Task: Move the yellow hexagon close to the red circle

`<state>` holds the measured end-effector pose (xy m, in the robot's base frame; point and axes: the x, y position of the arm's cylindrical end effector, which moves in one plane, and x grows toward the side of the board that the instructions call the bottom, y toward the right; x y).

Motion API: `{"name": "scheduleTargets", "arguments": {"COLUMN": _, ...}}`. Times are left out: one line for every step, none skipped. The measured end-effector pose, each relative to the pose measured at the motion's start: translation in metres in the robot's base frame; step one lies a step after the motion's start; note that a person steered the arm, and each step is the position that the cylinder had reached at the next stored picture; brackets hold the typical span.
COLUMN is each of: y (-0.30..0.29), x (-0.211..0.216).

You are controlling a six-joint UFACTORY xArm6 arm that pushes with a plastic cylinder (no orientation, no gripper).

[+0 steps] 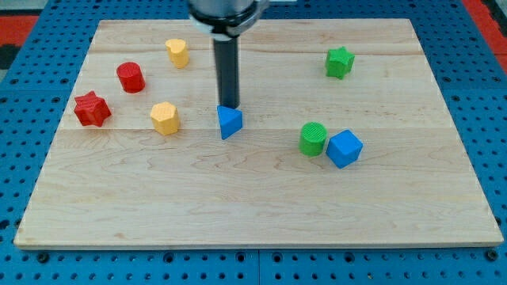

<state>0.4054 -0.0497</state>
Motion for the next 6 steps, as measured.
{"name": "scheduleTargets", "arguments": {"y": 0.005, "x": 0.053}}
{"name": "scheduleTargets", "arguments": {"y": -0.008, "x": 0.085}}
{"name": "scheduleTargets", "arguments": {"y": -0.066, "x": 0.069}}
{"name": "scheduleTargets", "arguments": {"y": -0.074, "x": 0.023}}
{"name": "scheduleTargets", "arguments": {"y": -0.073, "x": -0.019}}
{"name": "scheduleTargets", "arguments": {"y": -0.073, "x": -0.001}}
